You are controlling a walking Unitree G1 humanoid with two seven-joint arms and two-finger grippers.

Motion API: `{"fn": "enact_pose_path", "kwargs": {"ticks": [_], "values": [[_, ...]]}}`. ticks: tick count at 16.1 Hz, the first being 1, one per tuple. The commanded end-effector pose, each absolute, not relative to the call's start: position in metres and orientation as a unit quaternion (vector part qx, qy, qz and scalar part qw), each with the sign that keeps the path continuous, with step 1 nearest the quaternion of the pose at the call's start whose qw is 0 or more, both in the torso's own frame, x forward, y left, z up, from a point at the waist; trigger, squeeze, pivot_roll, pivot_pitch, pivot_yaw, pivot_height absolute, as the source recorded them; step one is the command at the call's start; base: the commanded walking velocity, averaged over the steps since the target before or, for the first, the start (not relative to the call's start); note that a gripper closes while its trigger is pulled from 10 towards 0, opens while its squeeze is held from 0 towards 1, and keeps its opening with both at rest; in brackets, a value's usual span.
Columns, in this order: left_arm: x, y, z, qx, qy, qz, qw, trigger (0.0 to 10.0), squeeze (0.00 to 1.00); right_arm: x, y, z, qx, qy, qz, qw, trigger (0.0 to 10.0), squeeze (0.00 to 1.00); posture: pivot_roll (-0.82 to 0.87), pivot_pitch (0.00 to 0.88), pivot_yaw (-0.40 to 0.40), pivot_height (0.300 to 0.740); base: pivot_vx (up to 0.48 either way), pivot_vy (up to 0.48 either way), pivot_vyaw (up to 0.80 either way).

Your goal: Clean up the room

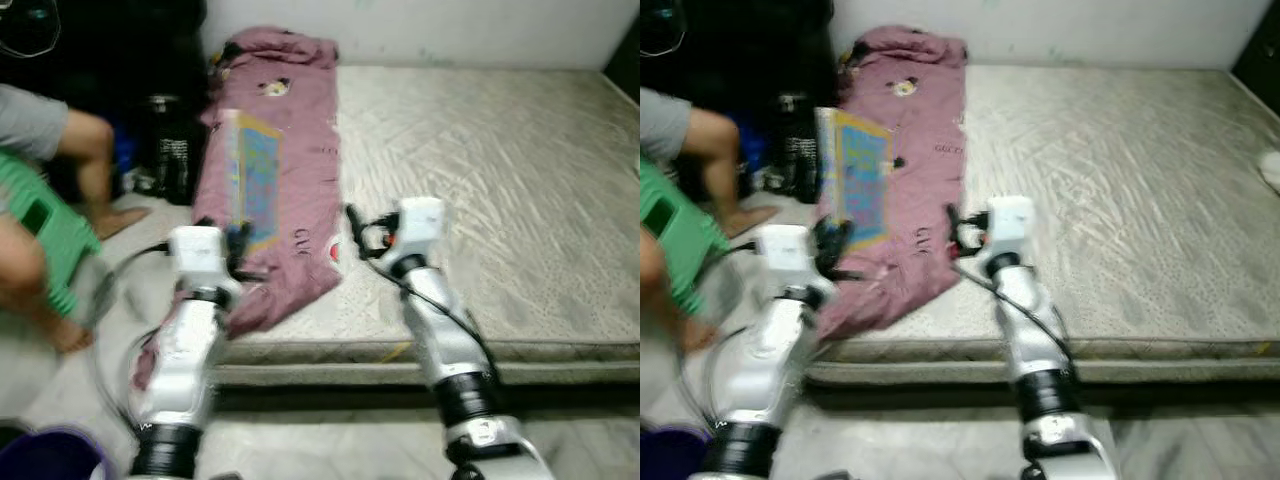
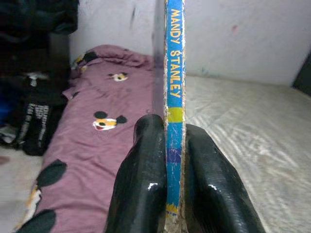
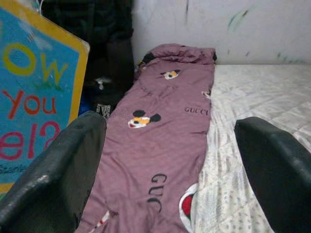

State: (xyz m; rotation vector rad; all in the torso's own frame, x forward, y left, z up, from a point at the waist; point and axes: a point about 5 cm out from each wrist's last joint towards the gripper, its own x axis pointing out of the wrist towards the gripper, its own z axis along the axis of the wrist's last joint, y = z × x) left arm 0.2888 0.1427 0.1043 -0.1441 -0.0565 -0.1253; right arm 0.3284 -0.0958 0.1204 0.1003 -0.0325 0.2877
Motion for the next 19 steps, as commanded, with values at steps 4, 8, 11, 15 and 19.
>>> {"fn": "enact_pose_path", "kwargs": {"ticks": [4, 8, 11, 15, 19], "values": [[0.2927, 0.1249, 0.1175, -0.079, -0.054, -0.092, 0.991, 10.0, 0.00, 0.3298, -0.1138, 0.1178, 0.040, -0.013, 0.116, 0.992, 10.0, 0.00, -0.12, 0.007, 0.006, 0.740, 0.336, 0.000, 0.00], [0.2935, 0.1234, 0.1145, -0.079, -0.040, -0.083, 0.993, 10.0, 0.00, 0.3298, -0.1157, 0.1164, 0.039, -0.010, 0.114, 0.993, 10.0, 0.00, -0.12, 0.007, 0.006, 0.740, 0.000, 0.000, 0.00], [0.2927, 0.1253, 0.1132, -0.077, -0.038, -0.079, 0.993, 10.0, 0.00, 0.3302, -0.1150, 0.1138, 0.045, -0.001, 0.110, 0.993, 10.0, 0.00, -0.11, 0.001, 0.006, 0.740, 0.000, 0.000, 0.00], [0.2932, 0.1245, 0.1139, -0.071, -0.037, -0.081, 0.994, 10.0, 0.00, 0.3312, -0.1161, 0.1142, 0.044, -0.002, 0.107, 0.993, 10.0, 0.00, -0.11, 0.000, 0.007, 0.740, 0.000, 0.000, -0.40], [0.2935, 0.1245, 0.1144, -0.071, -0.037, -0.083, 0.993, 10.0, 0.00, 0.3311, -0.1156, 0.1136, 0.042, -0.001, 0.105, 0.994, 10.0, 0.00, -0.11, 0.000, 0.010, 0.740, 0.000, -0.076, 0.00]]}}
